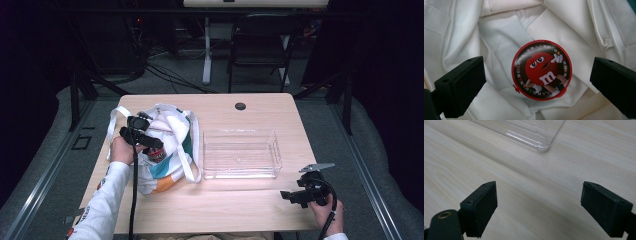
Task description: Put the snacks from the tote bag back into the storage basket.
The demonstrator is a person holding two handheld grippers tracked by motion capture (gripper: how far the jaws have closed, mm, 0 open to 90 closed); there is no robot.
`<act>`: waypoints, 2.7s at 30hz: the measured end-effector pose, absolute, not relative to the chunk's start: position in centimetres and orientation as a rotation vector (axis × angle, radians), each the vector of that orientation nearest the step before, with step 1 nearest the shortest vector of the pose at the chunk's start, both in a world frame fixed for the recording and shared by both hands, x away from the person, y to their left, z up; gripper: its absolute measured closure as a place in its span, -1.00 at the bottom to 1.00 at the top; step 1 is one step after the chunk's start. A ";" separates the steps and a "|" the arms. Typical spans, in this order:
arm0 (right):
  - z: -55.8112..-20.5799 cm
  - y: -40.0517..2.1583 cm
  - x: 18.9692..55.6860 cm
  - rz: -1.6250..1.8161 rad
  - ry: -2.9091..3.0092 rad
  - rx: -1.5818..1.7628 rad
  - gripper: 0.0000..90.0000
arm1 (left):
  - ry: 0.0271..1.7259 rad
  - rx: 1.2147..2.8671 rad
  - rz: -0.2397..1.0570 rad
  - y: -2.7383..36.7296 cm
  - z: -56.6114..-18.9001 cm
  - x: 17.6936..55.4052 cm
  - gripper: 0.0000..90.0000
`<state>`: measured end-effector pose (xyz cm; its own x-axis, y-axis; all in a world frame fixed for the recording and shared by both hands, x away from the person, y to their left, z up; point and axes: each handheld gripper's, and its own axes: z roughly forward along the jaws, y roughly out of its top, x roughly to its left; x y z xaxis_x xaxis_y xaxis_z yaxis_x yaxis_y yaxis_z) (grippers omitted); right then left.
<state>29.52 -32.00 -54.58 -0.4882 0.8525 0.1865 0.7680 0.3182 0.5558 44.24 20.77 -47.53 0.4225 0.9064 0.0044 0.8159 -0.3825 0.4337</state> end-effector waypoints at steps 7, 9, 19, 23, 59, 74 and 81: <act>-54.6 -32.0 29.5 0.902 2.426 1.508 -0.70 | 1.480 2.336 0.323 20.5 -48.3 44.9 -0.99; -54.6 -32.0 29.5 0.904 2.426 1.506 -0.70 | 1.485 2.341 0.313 20.4 -48.5 45.0 -0.99; -54.5 -32.0 29.5 0.901 2.427 1.500 -0.70 | 1.503 2.363 0.278 20.3 -49.5 45.5 -0.99; -54.5 -32.0 29.5 0.901 2.427 1.501 -0.70 | 1.512 2.369 0.264 20.2 -49.9 45.6 -0.98; -54.5 -32.0 29.5 0.900 2.429 1.494 -0.70 | 1.476 2.464 0.276 19.5 -49.9 45.4 -0.43; -54.5 -32.0 29.5 0.896 2.425 1.502 -0.70 | 1.438 2.450 0.289 20.2 -47.4 44.8 -0.43; -54.4 -32.0 29.5 0.899 2.429 1.497 -0.70 | 1.428 2.451 0.305 20.3 -46.4 44.5 -0.43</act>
<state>29.48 -32.03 -54.45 -0.4909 0.8530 0.1775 0.7630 0.3226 0.5601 44.51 20.30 -46.41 0.4871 0.8726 0.0377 0.8116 -0.4681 0.3494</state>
